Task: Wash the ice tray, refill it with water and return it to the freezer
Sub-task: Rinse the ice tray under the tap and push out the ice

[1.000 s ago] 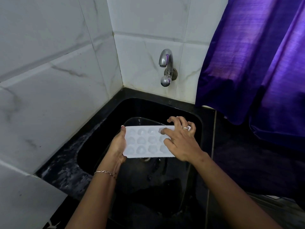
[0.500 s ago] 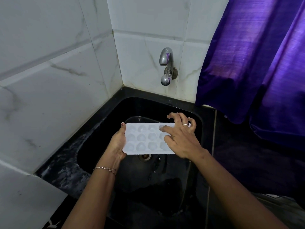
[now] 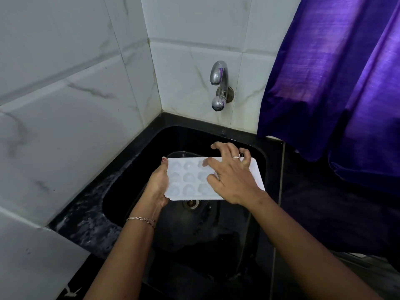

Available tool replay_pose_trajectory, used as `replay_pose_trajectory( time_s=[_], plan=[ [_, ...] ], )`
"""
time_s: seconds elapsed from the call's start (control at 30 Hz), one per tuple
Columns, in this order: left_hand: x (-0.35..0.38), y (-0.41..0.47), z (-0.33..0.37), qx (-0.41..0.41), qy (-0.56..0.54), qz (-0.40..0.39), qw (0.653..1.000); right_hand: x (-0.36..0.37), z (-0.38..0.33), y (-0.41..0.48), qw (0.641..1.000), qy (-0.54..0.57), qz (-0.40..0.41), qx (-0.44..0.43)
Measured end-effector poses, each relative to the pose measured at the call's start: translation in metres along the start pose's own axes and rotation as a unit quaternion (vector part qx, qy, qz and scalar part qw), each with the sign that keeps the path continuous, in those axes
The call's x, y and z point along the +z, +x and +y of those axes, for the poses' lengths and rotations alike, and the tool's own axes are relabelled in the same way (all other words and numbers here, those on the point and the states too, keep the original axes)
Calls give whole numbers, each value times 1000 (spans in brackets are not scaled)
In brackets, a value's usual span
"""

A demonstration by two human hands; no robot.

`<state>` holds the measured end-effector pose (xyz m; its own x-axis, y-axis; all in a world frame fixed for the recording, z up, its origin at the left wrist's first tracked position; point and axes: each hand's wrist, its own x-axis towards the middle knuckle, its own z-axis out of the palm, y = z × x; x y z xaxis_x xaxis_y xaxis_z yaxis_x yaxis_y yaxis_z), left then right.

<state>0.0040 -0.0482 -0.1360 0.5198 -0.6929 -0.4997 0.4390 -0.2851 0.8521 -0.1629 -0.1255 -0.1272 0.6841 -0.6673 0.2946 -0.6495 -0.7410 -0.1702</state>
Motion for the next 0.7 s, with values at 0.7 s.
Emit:
replay_pose_trajectory(
  time_s=[0.7],
  plan=[
    [11,-9,-11,2,-27,16,1000,4,3,0,998,50,-40,14]
  ],
)
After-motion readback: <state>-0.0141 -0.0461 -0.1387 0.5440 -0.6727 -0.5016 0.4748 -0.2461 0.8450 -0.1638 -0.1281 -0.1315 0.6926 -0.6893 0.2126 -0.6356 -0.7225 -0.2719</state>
